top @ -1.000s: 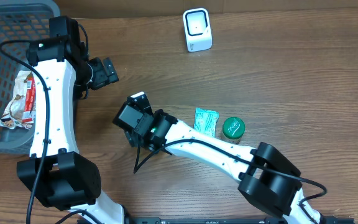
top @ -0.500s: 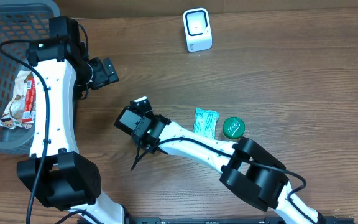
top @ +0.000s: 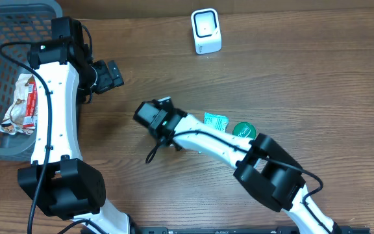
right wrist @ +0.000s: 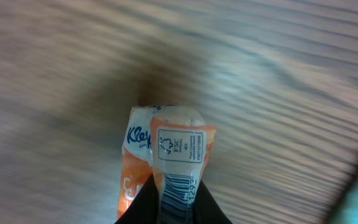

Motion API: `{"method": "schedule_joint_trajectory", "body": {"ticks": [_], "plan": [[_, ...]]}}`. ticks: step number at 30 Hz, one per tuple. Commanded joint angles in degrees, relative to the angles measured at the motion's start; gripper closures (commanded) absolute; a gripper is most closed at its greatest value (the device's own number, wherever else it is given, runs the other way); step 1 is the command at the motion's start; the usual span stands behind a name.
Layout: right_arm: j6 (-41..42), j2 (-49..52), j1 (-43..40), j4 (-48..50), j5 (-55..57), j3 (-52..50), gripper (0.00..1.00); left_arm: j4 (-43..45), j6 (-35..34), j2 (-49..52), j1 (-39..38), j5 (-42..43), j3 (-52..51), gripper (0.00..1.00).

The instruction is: Scan the item barcode

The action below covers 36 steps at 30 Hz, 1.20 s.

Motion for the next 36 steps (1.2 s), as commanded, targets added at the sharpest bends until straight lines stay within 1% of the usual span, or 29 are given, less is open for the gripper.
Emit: {"method": "schedule_joint_trajectory", "body": {"ticks": [1,4,8,13,16,22,28,31,32,33,36], "plan": [[3.4,-2.5,-2.8,-3.3,1.1,0.4,0.89,0.0,1.0,-1.9,0.2,-0.2,1.1,0.0],[3.9,-3.3,-4.4,-6.7,1.2,0.4,0.89,0.1,1.0,-1.9,0.2,-0.2,1.1,0.0],[6.9,-3.3,-5.4,-11.4,2.2,0.4,0.89,0.0,1.0,-1.9,0.2,-0.2,1.1,0.0],[8.3,-3.3,-5.4,-13.1,2.4,0.4,0.86,0.0,1.0,-1.9,0.2,-0.2,1.1,0.0],[8.3,-3.3,-5.4,-12.9,2.4,0.4,0.78,0.1,1.0,-1.9,0.2,-0.2,1.1,0.01],[8.2,-3.5,-5.4,-12.7,2.4,0.4,0.72,0.0,1.0,-1.9,0.2,-0.2,1.1,0.0],[8.1,-4.5,-5.4,-12.4,2.4,0.4,0.58,0.1,1.0,-1.9,0.2,-0.2,1.1,0.0],[8.1,-4.9,-5.4,-12.2,2.4,0.4,0.53,0.0,1.0,-1.9,0.2,-0.2,1.1,0.0],[8.1,-5.0,-5.4,-12.1,2.4,0.4,0.49,0.1,1.0,-1.9,0.2,-0.2,1.1,0.0],[8.0,-5.2,-5.4,-12.0,2.4,0.5,0.47,0.1,1.0,-1.9,0.2,-0.2,1.1,0.0],[4.7,-5.5,-5.6,-12.5,2.0,2.9,0.45,0.1,1.0,-1.9,0.2,-0.2,1.1,0.0]]}}
